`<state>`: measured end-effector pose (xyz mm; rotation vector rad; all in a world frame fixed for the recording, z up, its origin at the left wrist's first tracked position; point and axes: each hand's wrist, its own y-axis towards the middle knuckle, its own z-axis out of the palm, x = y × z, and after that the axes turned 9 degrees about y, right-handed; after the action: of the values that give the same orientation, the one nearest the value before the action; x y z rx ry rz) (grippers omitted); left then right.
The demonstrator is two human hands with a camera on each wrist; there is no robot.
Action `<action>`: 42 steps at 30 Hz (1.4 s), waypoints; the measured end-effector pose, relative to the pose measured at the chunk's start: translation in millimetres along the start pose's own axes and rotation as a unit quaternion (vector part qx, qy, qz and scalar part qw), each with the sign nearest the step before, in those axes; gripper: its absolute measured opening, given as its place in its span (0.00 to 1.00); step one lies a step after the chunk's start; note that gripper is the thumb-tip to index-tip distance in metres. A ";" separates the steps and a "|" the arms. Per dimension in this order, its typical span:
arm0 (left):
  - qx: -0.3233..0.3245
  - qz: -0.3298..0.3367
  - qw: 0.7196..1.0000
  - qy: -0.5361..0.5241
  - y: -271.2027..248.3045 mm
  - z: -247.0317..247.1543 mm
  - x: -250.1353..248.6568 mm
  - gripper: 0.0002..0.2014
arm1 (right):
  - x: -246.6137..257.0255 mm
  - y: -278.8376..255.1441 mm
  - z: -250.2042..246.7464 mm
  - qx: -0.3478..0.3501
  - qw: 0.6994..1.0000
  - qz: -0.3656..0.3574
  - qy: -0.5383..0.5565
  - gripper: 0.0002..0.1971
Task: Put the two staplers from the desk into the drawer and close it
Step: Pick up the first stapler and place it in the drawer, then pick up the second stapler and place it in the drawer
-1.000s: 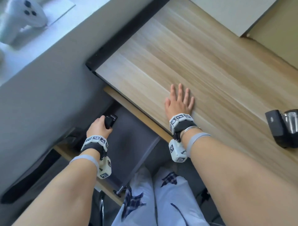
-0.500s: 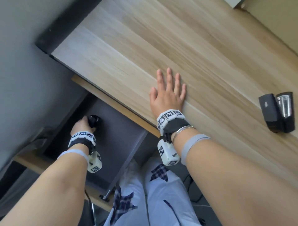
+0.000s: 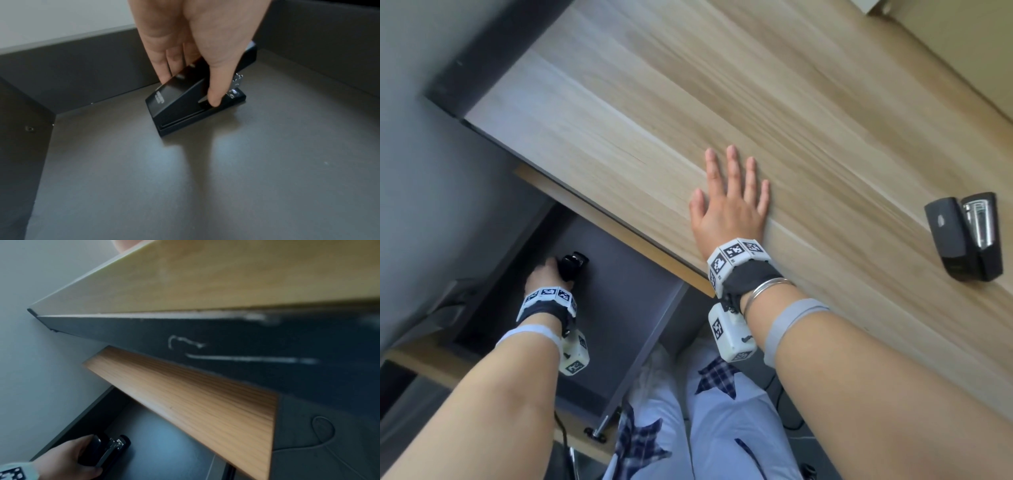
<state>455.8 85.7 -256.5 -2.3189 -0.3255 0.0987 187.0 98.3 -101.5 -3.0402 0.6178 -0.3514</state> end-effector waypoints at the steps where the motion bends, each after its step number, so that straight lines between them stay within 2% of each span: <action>1: 0.004 0.000 1.000 -0.005 -1.2 -2.8 0.1 0.25 | 0.1 -0.2 -0.3 -0.002 1.000 0.000 -0.001 0.31; 6: -0.031 0.004 0.999 -0.038 -10.2 -23.0 5.7 0.27 | 0.0 -0.5 0.5 -0.009 1.000 0.000 -0.001 0.31; 13: -0.125 0.072 0.989 -0.038 -59.7 -78.2 -1.9 0.15 | 1.6 -1.2 -6.2 0.008 1.000 0.002 0.024 0.30; 20: -0.196 0.151 0.968 -0.036 -113.2 -140.0 -28.7 0.10 | 2.3 0.5 -25.5 0.098 0.995 0.006 0.028 0.30; 25: -0.181 0.195 0.964 -0.015 -141.3 -160.2 -76.3 0.12 | -7.4 2.2 -55.2 0.165 0.983 -0.013 0.082 0.27; 29: -0.176 0.213 0.961 0.012 -161.5 -166.6 -129.0 0.12 | -47.9 3.1 -82.7 0.209 0.974 -0.001 0.087 0.26; 38: -0.163 0.315 0.933 0.057 -204.8 -157.6 -260.9 0.12 | -215.4 4.4 -161.9 0.118 0.975 0.183 0.044 0.24; 42: -0.153 0.345 0.923 0.074 -221.7 -139.8 -310.9 0.12 | -277.4 -3.6 -171.6 0.079 0.957 0.276 0.040 0.29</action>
<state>134.7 53.7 -9.0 -2.6299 0.6068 0.2301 -98.6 213.6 6.2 -2.5651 1.3215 -0.4693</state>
